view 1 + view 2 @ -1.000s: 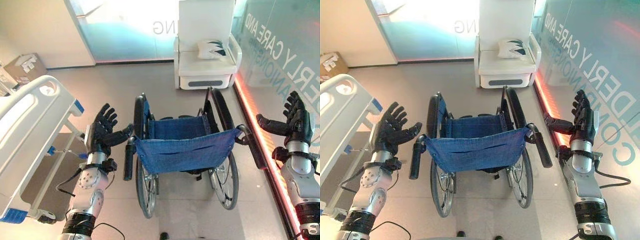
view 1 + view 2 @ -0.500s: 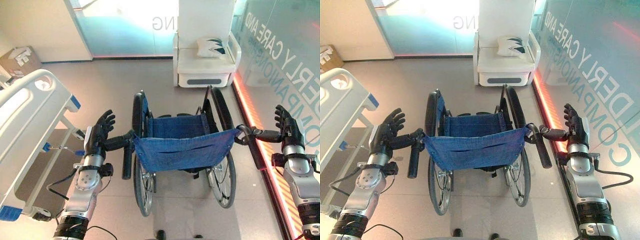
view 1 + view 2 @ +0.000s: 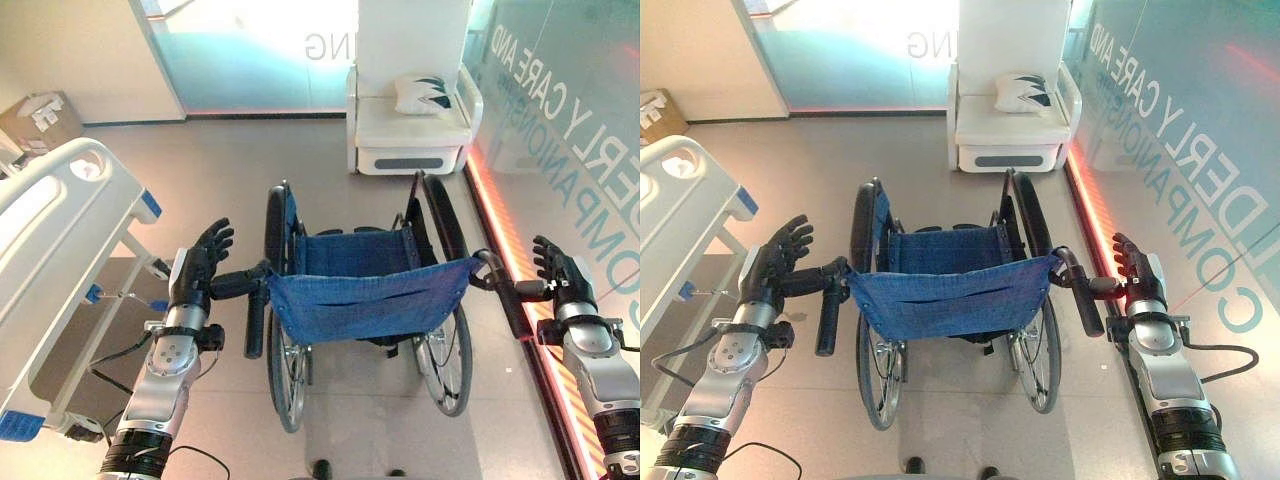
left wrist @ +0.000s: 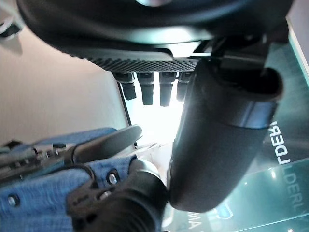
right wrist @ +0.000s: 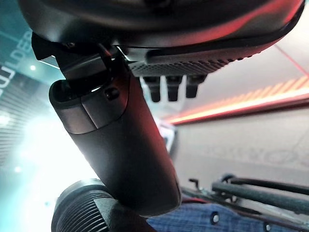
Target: Push the wheelchair next to the bed
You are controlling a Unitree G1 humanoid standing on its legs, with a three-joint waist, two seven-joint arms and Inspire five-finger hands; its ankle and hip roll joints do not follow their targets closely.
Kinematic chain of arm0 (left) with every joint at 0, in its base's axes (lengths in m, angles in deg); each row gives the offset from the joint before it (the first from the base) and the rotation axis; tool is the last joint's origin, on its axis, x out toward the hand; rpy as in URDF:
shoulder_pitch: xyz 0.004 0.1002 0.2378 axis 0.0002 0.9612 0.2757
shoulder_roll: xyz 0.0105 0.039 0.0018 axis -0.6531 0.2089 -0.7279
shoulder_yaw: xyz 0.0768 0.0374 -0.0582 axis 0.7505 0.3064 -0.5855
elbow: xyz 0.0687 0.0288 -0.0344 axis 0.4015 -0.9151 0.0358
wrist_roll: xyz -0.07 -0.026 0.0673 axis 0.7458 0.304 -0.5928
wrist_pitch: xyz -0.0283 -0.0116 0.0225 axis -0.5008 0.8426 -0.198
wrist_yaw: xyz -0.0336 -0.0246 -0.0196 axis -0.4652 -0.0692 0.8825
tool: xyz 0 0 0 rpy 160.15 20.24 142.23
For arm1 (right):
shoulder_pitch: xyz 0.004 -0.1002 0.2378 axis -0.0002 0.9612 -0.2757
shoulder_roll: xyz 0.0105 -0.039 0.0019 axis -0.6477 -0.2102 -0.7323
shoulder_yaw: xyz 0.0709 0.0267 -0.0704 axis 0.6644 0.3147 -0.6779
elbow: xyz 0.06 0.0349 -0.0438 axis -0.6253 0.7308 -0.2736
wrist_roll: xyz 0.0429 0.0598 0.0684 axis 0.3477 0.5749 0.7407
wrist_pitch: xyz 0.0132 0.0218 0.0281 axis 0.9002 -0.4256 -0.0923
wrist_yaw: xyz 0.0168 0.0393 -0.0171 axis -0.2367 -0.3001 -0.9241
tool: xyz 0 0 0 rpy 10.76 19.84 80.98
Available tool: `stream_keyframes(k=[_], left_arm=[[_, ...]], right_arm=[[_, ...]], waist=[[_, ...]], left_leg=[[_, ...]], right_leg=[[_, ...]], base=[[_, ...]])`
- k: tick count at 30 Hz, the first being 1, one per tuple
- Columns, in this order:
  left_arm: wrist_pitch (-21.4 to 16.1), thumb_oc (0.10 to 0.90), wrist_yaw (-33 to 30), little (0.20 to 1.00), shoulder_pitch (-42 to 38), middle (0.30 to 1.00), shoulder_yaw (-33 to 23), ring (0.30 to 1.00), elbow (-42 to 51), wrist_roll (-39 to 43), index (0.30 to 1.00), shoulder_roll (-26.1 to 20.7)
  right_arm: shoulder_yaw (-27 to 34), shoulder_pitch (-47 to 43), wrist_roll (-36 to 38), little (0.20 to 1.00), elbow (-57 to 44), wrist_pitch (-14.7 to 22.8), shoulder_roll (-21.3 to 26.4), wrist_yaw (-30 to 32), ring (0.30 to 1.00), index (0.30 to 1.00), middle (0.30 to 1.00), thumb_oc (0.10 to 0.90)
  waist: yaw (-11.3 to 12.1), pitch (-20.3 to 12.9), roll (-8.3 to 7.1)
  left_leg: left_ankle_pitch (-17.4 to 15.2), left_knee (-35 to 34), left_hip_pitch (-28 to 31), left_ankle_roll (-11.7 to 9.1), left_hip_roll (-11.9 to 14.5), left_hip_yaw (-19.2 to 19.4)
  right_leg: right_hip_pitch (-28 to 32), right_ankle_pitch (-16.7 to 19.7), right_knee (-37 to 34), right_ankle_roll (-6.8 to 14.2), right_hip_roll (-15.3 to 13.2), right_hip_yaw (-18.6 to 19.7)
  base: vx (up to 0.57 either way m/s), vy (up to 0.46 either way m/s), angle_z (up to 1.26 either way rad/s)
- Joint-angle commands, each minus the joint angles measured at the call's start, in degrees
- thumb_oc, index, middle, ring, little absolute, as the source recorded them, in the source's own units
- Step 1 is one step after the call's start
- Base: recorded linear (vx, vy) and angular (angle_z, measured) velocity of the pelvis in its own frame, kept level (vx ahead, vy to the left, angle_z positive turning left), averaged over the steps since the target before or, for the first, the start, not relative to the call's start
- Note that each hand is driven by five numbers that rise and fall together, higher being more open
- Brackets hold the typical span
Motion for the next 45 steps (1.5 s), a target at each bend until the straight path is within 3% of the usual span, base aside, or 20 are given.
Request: stream_keyframes(k=[1, 3, 10, 13, 16, 19, 24, 37, 45], left_arm=[[-15.43, 0.800, 0.74, 0.900, -0.92, 0.900, -1.57, 0.900, 7.11, 9.54, 0.900, -0.05], [-18.97, 0.800, 1.50, 0.900, 0.10, 0.900, -2.63, 0.900, 9.33, 12.08, 0.900, 2.34], [-25.37, 0.800, 1.78, 0.900, 0.49, 0.900, -2.59, 0.900, 13.61, 11.75, 0.900, 3.72], [-24.90, 0.800, 4.47, 0.900, 0.20, 0.900, -2.32, 0.900, 14.95, 13.28, 0.900, 3.77], [-22.52, 0.800, 5.11, 0.900, 0.08, 0.900, -1.81, 0.900, 15.58, 12.03, 0.900, 3.29], [-16.89, 0.800, 1.89, 0.900, 0.80, 0.900, -1.74, 0.900, 15.26, 4.81, 0.900, 1.75], [-8.40, 0.800, 3.40, 0.900, 2.47, 0.900, -1.69, 0.900, 12.83, -0.74, 0.900, -1.45], [2.55, 0.800, -4.50, 0.900, 3.51, 0.900, -0.60, 0.900, 6.59, -17.18, 0.900, -6.88], [8.50, 0.800, -5.30, 0.900, 3.66, 0.900, 2.56, 0.900, 2.16, -19.03, 0.900, -4.13]], right_arm=[[1.35, -1.07, -2.65, 0.900, -6.96, 5.97, 2.01, -1.28, 0.900, 0.900, 0.900, 0.800], [1.40, 0.42, -4.56, 0.900, -7.69, 6.14, 0.62, -1.79, 0.900, 0.900, 0.900, 0.800], [1.04, 0.53, -5.88, 0.900, -8.59, 5.52, 0.43, -0.13, 0.900, 0.900, 0.900, 0.800], [0.92, 0.18, -5.91, 0.900, -8.59, 5.27, 0.09, 0.16, 0.900, 0.900, 0.900, 0.800], [0.63, 0.13, -6.16, 0.900, -8.60, 4.68, 0.03, 0.38, 0.900, 0.900, 0.900, 0.800], [0.74, 0.33, -5.78, 0.900, -8.36, 4.52, 0.09, 0.72, 0.900, 0.900, 0.900, 0.800], [1.51, 0.47, -4.57, 0.900, -8.11, 4.21, 1.16, 0.70, 0.900, 0.900, 0.900, 0.800], [1.72, 0.06, -2.17, 0.900, -7.20, 4.47, 3.01, 1.66, 0.900, 0.900, 0.900, 0.800], [2.01, -0.09, -1.67, 0.900, -6.88, 4.65, 2.75, 2.25, 0.900, 0.900, 0.900, 0.800]], waist=[[0.99, -2.62, -1.93], [1.10, -2.68, -2.14], [1.52, -2.67, -2.51], [1.69, -2.69, -2.48], [1.87, -2.77, -2.39], [2.10, -2.87, -2.22], [2.41, -2.72, -1.89], [2.53, -2.07, -1.59], [2.48, -1.74, -1.69]], left_leg=[[-3.33, 0.23, 1.53, 0.69, -1.65, 1.72], [-3.32, 0.23, 1.47, 0.68, -1.68, 1.52], [-3.30, 0.23, 1.39, 0.57, -1.61, 1.04], [-3.32, 0.23, 1.35, 0.51, -1.62, 0.88], [-3.30, 0.23, 1.31, 0.51, -1.68, 0.72], [-3.28, 0.23, 1.27, 0.52, -1.68, 0.69], [-3.19, 0.23, 1.28, 0.61, -1.68, 0.83], [-2.92, 0.31, 1.20, 0.70, -1.77, 1.57], [-3.03, 0.50, 1.21, 0.80, -1.81, 1.70]], right_leg=[[-2.26, 2.13, 2.03, 0.43, 0.50, 0.95], [-2.27, 2.14, 2.01, 0.39, 0.50, 0.91], [-2.07, 2.01, 1.93, 0.21, 0.53, 0.67], [-2.04, 1.94, 1.96, 0.20, 0.51, 0.55], [-1.93, 1.94, 1.90, 0.27, 0.41, 0.34], [-1.92, 1.91, 1.95, 0.35, 0.35, 0.12], [-1.98, 1.85, 2.11, 0.44, 0.35, -0.10], [-2.14, 2.01, 2.25, 0.62, 0.39, -0.09], [-2.20, 2.01, 2.42, 0.62, 0.41, -0.09]], base=[[0.00, 0.000, 0.00], [0.00, 0.000, 0.00], [0.00, 0.000, 0.00], [0.00, 0.000, 0.00], [0.00, 0.000, 0.00], [0.00, 0.000, 0.00], [0.00, 0.000, 0.00], [0.00, 0.001, 0.00], [0.00, 0.000, 0.00]])
